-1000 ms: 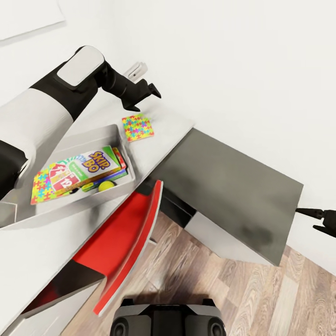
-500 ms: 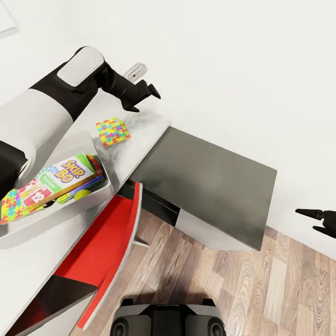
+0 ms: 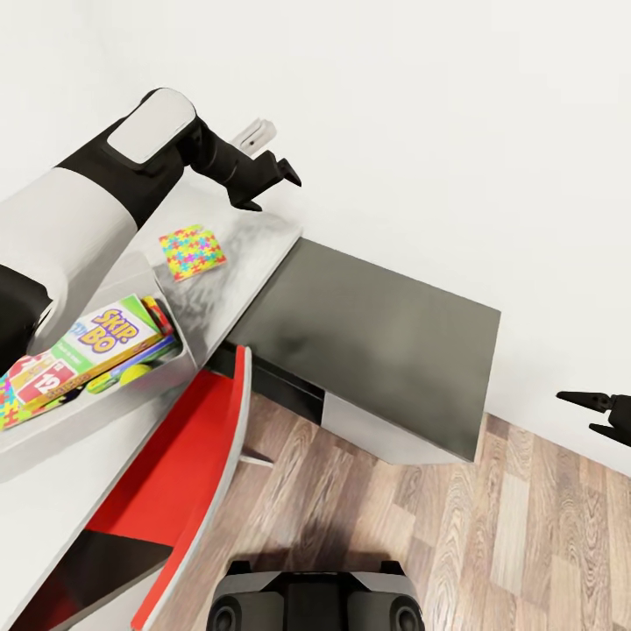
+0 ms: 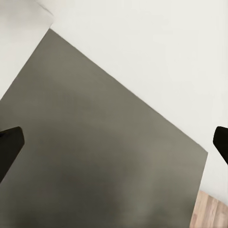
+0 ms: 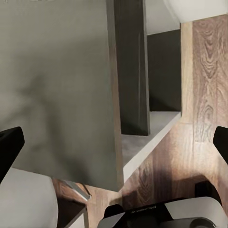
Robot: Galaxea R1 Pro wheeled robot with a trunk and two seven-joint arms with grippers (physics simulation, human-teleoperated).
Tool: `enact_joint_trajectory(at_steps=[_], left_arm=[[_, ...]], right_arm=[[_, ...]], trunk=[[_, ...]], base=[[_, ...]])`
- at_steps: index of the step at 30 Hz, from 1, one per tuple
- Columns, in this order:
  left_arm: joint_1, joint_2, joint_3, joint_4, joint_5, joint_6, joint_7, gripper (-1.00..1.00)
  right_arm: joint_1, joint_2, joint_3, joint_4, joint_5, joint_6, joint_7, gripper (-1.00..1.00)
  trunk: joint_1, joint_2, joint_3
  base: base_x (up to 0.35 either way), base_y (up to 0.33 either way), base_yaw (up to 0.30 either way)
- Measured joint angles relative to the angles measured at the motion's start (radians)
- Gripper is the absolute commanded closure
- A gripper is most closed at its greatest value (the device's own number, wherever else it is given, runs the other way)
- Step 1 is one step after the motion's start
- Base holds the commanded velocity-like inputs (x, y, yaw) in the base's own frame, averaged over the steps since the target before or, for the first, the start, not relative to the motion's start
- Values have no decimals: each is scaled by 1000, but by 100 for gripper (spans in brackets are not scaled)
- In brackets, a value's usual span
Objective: Put all the toys in the child's room - the three board games (two on the bed and one on the table), the two jigsaw puzzles on the table, and the tennis ball on the table - inside the toy box on the table in the child's room.
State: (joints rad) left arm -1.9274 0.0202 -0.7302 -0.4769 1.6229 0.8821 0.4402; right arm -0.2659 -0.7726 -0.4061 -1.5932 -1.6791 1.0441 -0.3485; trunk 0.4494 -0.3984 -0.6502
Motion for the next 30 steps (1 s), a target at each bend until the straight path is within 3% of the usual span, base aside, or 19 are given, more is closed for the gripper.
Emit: enact_joint_trajectory(at_steps=[20,30], left_arm=[[10,5,-1,0,-1,0,1,-100],[18,6,-1,0,-1,0,0,-100]], right_arm=[[0,1,-2,-2,0,0,0,-100],[1,2,-2,-3,-1,0,0,-100]], trunk=[[0,0,0],[0,0,0]], base=[[210,69,-11],[88,53,-1]])
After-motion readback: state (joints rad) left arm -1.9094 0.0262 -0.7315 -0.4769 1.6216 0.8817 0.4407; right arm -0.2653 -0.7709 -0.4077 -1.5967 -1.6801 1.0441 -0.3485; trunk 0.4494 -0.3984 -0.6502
